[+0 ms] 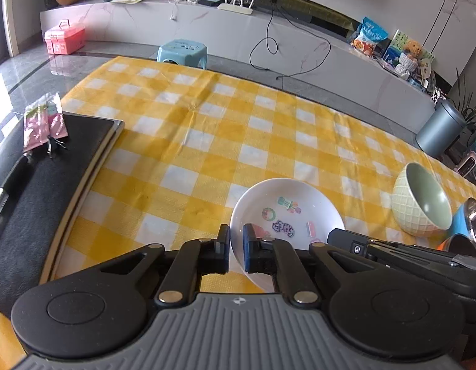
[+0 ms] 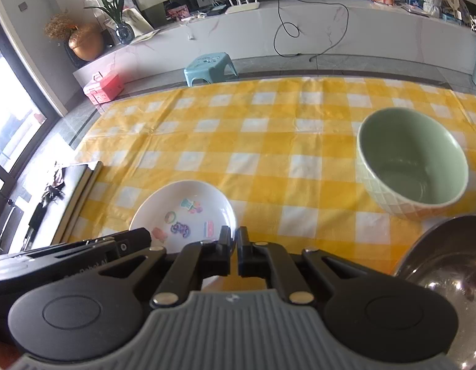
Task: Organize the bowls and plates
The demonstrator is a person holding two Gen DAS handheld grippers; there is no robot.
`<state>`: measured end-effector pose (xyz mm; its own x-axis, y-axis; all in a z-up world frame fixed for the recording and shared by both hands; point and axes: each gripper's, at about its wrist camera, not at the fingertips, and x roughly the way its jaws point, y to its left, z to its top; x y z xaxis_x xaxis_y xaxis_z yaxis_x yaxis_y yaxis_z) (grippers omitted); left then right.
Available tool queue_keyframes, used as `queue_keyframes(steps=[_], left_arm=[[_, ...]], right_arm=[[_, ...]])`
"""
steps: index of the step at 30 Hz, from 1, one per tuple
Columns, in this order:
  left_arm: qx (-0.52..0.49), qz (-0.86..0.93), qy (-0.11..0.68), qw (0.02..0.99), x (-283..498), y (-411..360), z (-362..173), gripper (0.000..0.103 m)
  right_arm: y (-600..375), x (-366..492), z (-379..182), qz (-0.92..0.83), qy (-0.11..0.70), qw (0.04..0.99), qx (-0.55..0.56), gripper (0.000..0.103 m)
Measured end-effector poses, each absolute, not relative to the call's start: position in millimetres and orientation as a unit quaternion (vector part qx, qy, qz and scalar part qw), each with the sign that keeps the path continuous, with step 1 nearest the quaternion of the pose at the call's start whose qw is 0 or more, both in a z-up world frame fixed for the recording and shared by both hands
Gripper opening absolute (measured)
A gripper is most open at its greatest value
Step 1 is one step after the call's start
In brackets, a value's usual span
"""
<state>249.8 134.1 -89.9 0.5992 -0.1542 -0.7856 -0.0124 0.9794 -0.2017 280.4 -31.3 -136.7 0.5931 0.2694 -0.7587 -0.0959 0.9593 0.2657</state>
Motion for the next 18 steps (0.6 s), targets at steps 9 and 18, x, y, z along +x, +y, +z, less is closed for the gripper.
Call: queue_keyframes(steps=[9, 18], left_arm=[[-0.127, -0.045, 0.419, 0.898, 197, 136, -56, 0.005], [-0.146, -0.055, 0.406, 0.901, 128, 121, -39, 0.004]], right_arm=[[-49, 234, -107, 0.125, 0.405, 0.898, 0.119, 0.0], [-81, 150, -89, 0.141, 0.383, 0.902, 0.137, 0.0]])
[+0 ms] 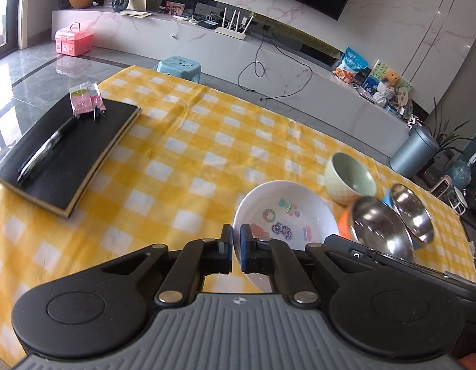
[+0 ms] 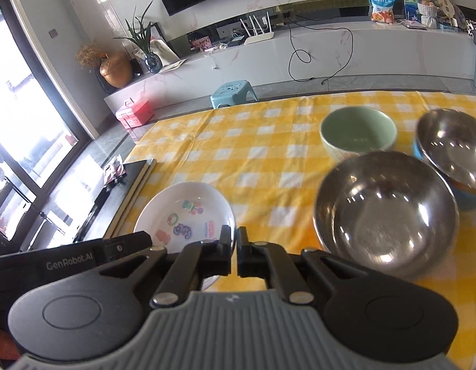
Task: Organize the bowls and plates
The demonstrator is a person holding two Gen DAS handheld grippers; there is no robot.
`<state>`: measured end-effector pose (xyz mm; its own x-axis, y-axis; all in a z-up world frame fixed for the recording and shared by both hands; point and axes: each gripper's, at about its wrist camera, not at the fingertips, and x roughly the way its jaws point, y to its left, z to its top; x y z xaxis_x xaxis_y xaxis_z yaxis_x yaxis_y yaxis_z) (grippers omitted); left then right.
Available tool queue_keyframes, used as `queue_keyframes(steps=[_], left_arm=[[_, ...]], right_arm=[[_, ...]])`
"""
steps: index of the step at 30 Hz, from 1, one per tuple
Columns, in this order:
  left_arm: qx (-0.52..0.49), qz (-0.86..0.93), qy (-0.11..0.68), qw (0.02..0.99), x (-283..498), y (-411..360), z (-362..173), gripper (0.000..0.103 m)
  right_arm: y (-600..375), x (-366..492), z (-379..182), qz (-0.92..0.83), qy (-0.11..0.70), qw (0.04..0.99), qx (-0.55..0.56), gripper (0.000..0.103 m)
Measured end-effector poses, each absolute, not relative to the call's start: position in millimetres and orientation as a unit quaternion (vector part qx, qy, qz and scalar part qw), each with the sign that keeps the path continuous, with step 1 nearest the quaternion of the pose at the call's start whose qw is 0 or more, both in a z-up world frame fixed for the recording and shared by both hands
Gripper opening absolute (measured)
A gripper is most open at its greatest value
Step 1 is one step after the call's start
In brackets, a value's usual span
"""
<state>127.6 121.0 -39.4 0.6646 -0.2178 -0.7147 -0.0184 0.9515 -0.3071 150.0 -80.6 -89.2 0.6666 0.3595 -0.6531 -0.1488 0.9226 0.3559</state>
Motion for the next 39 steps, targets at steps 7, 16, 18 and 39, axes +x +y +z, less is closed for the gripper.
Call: queue_keyframes(steps=[7, 16, 18, 39], left_arm=[[-0.171, -0.072, 0.412, 0.892, 81, 103, -44, 0.004], [-0.168, -0.098, 0.437, 0.878, 43, 73, -60, 0.004], [-0.154, -0.103, 0.44, 0.879, 33, 63, -61, 0.004], [-0.137, -0.089, 0.45, 0.878, 26, 50, -82, 0.005]], right_arm=[[-107, 90, -86, 0.137, 0.381, 0.904, 0.139, 0.0], [-146, 36, -99, 0.114, 0.395, 0.898, 0.156, 0.0], [-154, 28, -102, 0.109, 0.397, 0.897, 0.159, 0.0], [-167, 10, -121, 0.092, 0.401, 0.894, 0.177, 0.0]])
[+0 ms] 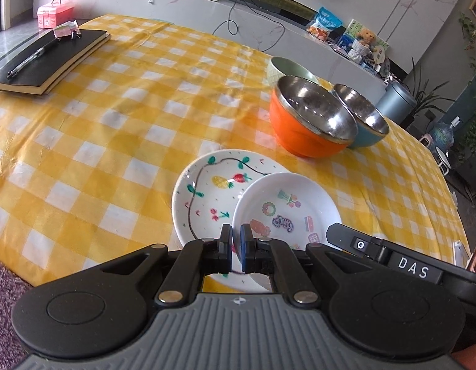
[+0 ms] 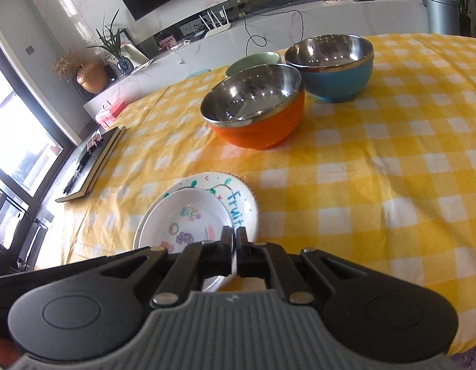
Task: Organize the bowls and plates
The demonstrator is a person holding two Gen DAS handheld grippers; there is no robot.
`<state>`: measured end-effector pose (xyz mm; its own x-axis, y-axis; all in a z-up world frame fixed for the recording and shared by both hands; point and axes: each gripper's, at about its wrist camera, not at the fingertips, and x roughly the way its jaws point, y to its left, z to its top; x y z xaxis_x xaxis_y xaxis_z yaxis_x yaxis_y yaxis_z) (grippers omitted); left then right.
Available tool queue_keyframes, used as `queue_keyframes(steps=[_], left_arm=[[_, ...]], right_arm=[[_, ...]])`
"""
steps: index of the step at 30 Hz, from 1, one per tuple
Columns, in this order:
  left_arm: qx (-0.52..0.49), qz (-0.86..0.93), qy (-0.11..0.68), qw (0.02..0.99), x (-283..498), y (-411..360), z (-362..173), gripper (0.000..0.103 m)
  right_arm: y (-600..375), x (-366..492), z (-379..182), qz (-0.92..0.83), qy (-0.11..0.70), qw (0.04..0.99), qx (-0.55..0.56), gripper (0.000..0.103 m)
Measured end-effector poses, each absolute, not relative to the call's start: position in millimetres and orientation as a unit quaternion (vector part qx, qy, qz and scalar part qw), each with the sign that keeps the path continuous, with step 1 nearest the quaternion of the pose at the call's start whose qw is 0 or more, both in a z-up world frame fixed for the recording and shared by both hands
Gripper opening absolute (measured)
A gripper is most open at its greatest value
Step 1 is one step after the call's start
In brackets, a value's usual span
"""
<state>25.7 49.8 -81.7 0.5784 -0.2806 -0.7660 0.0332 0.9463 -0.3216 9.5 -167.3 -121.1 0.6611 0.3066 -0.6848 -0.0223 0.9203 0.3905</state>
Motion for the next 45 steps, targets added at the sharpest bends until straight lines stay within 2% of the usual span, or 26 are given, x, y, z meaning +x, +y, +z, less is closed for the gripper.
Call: queue_keyframes(steps=[16, 26, 28, 31, 33, 34, 40, 42, 45], left_arm=[[-0.148, -0.065, 0.466, 0.87, 47, 60, -94, 0.005], [-0.114, -0.063, 0.459, 0.879, 49, 52, -94, 0.008], [-0.113, -0.063, 0.459, 0.879, 49, 52, -94, 0.012], [-0.119, -0.067, 0.455, 0.88, 47, 55, -92, 0.025], [-0.122, -0.069, 0.449, 0.883, 44, 58, -88, 0.039], [-0.121, -0.07, 0.44, 0.887, 42, 59, -85, 0.04], [-0.116, -0.039, 0.427, 0.896, 38, 77, -83, 0.039], [-0.126, -0.035, 0.439, 0.889, 39, 83, -90, 0.026], [-0.141, -0.045, 0.445, 0.883, 36, 88, -96, 0.02]], right_arm=[[-152, 37, -140, 0.094, 0.422, 0.883, 0.183, 0.0], [-150, 43, -145, 0.098, 0.426, 0.881, 0.18, 0.0], [-151, 42, -146, 0.102, 0.425, 0.881, 0.181, 0.003], [-152, 39, -144, 0.104, 0.42, 0.884, 0.177, 0.007], [-153, 37, -141, 0.104, 0.413, 0.888, 0.172, 0.016], [-155, 34, -138, 0.104, 0.407, 0.891, 0.17, 0.019], [-168, 26, -134, 0.079, 0.387, 0.905, 0.158, 0.02], [-171, 27, -139, 0.073, 0.395, 0.901, 0.161, 0.014], [-176, 27, -146, 0.077, 0.406, 0.893, 0.179, 0.01]])
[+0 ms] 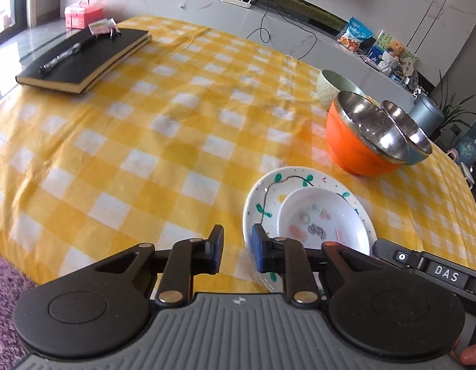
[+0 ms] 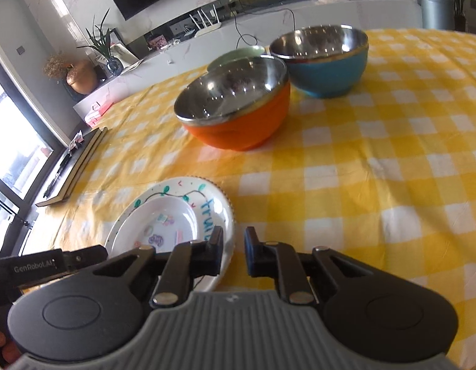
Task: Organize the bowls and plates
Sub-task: 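Hold the plate stack rim, then open both grippers and withdraw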
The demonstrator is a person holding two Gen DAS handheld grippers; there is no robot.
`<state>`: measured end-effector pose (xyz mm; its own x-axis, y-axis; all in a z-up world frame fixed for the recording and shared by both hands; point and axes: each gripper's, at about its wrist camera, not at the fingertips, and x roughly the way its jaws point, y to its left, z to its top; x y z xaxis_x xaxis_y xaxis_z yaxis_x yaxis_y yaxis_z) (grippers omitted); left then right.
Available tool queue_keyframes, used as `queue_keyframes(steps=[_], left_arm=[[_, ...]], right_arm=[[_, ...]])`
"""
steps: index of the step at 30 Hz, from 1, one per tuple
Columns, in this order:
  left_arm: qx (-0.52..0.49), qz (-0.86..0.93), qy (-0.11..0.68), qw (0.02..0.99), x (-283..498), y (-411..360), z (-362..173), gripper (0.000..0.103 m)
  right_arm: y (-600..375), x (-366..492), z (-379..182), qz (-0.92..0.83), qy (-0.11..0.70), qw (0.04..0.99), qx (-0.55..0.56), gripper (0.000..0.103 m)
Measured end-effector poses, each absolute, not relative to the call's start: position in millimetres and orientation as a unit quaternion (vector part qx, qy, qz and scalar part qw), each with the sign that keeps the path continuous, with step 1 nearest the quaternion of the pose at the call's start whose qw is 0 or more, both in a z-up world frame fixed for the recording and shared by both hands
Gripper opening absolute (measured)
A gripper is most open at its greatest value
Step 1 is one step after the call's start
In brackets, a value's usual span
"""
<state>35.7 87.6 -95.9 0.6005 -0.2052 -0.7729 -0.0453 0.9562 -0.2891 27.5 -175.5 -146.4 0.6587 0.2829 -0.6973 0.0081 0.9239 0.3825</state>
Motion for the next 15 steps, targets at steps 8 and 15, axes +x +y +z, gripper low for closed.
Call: queue_keyframes(steps=[8, 15], left_arm=[[-0.131, -0.058, 0.44, 0.886, 34.0, 80.2, -95.1, 0.006], [-0.132, -0.054, 0.443, 0.885, 36.0, 79.8, -94.3, 0.006]], right_arm=[[-171.5, 26.0, -146.4, 0.078, 0.404, 0.893, 0.182, 0.002], [-170.2, 28.6, -145.6, 0.074, 0.4, 0.896, 0.176, 0.001]])
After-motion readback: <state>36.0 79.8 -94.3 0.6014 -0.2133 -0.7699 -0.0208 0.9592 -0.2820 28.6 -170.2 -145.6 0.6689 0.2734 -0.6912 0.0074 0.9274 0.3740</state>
